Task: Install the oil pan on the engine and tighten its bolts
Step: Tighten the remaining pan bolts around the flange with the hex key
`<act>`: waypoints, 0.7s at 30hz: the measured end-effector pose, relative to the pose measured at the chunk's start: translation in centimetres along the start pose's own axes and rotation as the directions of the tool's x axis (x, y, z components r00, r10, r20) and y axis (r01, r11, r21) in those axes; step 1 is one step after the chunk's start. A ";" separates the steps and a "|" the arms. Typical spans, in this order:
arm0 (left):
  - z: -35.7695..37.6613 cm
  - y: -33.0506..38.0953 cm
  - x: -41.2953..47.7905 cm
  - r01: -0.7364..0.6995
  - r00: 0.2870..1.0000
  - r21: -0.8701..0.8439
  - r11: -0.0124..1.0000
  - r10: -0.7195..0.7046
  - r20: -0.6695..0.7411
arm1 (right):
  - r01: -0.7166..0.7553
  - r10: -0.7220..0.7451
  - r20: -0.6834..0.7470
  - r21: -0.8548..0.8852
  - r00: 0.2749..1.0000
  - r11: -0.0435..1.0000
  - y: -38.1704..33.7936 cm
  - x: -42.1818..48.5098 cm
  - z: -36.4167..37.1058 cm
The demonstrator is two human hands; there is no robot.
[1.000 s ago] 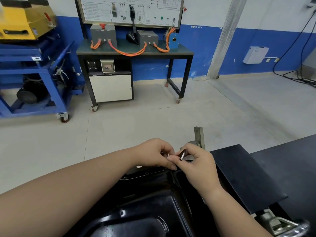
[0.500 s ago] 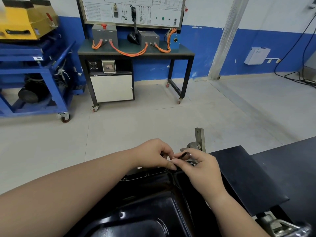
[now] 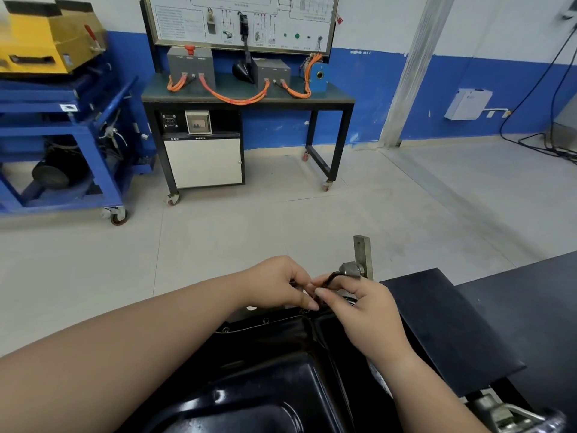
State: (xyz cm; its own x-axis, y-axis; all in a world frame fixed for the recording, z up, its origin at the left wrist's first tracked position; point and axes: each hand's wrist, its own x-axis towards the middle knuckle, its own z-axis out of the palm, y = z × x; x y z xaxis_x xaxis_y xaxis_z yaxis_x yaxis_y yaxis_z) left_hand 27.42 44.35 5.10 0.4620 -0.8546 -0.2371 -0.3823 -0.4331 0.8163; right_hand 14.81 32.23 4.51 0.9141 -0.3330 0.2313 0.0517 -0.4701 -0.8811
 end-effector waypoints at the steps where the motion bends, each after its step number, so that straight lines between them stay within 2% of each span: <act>1: 0.0 0.0 0.0 -0.003 1.000 -0.004 1.000 0.003 -0.002 | 0.001 -0.001 -0.022 -0.002 1.000 1.000 0.1 0.0 0.1; 4: 0.0 0.1 -0.1 -0.025 0.999 -0.002 1.000 0.025 -0.021 | -0.007 0.007 -0.085 -0.002 0.996 1.000 0.1 -0.2 0.6; 7: 0.1 0.2 -0.1 -0.032 0.999 0.005 0.999 0.032 -0.029 | -0.007 -0.002 -0.121 -0.074 0.993 0.997 0.4 0.0 0.8; 11: -0.1 0.2 -0.1 -0.020 1.000 -0.033 0.999 0.019 -0.022 | 0.015 -0.015 0.002 -0.029 1.000 0.999 0.3 -0.1 0.6; 15: -0.1 0.0 0.0 -0.015 1.000 -0.048 0.999 0.016 0.005 | 0.061 -0.057 0.077 -0.056 0.995 0.997 0.1 -0.1 0.2; 21: -0.1 0.1 -0.2 -0.010 1.000 -0.022 1.000 0.010 0.012 | 0.011 -0.013 -0.032 -0.068 0.999 0.998 0.0 -0.2 0.6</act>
State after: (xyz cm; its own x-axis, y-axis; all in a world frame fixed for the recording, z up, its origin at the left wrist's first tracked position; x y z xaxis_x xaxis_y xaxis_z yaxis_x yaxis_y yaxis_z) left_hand 27.39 44.48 5.27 0.4484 -0.8622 -0.2355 -0.3693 -0.4187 0.8297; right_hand 14.91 32.82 4.25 0.8998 -0.3532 0.2560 0.0341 -0.5281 -0.8485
